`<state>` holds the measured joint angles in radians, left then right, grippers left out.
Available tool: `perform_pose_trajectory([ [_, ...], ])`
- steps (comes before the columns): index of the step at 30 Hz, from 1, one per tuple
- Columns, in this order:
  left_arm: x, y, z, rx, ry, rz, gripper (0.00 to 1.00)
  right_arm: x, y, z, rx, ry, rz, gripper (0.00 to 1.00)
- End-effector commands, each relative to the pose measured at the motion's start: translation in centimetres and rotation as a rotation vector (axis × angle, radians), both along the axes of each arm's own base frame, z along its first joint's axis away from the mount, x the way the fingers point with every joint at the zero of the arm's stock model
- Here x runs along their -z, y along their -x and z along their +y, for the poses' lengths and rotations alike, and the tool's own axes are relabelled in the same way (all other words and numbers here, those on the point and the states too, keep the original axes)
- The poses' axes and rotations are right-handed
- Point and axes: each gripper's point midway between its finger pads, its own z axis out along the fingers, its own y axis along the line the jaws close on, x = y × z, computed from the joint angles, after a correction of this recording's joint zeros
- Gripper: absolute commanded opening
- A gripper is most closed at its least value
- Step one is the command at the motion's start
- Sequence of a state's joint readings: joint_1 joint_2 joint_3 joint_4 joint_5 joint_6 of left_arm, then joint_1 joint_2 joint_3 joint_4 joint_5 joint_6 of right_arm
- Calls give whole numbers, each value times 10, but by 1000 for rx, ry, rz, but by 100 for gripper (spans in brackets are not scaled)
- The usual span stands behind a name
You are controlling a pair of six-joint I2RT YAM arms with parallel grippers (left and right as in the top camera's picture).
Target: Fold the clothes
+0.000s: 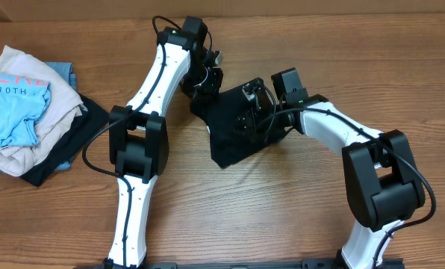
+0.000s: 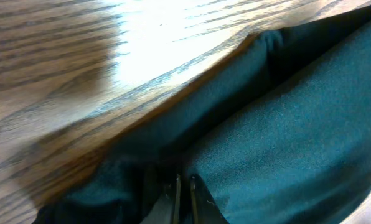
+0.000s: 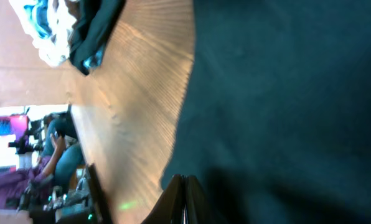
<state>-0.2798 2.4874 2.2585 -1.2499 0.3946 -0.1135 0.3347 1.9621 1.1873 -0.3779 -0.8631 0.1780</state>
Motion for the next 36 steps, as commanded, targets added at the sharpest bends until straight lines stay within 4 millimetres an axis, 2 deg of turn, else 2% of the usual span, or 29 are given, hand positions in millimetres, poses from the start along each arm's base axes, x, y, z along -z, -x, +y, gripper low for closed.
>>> perform_pose_trajectory([
  [1,-11,-9,9,-23,-43,-44,4,7,2,-1,56,48,0,4],
  [5,-10,-9,9,-23,-46,-43,4,16,1,1,96,29,16,4],
  [9,-7,-8,11,-24,-59,-41,4,45,-2,-20,229,161,60,4],
  [15,3,-13,21,-41,-123,-56,5,56,-4,-29,334,202,121,4],
  [16,5,-12,21,-41,-124,-54,9,58,-4,-31,348,211,128,4],
  [17,8,-12,21,-41,-124,-51,17,59,-4,-32,358,214,135,4],
  [19,11,-11,21,-41,-124,-49,64,60,-4,-32,358,216,138,4],
  [21,9,-16,20,-46,-118,-67,72,62,-3,-32,357,217,141,4],
  [22,1,-22,22,-64,-111,-88,75,63,-3,-32,356,218,142,4],
  [25,-49,-43,24,-147,-44,-166,78,63,-3,-31,354,216,146,4],
  [26,-62,-45,21,-148,-10,-183,76,63,-3,-31,354,216,146,4],
  [27,-78,-44,17,-143,29,-189,66,63,-3,-31,354,216,145,4],
  [28,-85,-38,13,-136,58,-167,21,63,-3,-31,354,216,146,4],
  [29,-87,-28,10,-127,80,-126,4,63,-2,-31,354,217,146,4],
  [31,-81,-8,4,-53,110,-58,4,63,-3,-31,354,216,146,4],
  [33,-72,3,0,-2,116,-30,4,63,-3,-31,354,217,146,4],
  [36,-36,20,0,27,93,51,4,63,-3,-31,354,217,145,4],
])
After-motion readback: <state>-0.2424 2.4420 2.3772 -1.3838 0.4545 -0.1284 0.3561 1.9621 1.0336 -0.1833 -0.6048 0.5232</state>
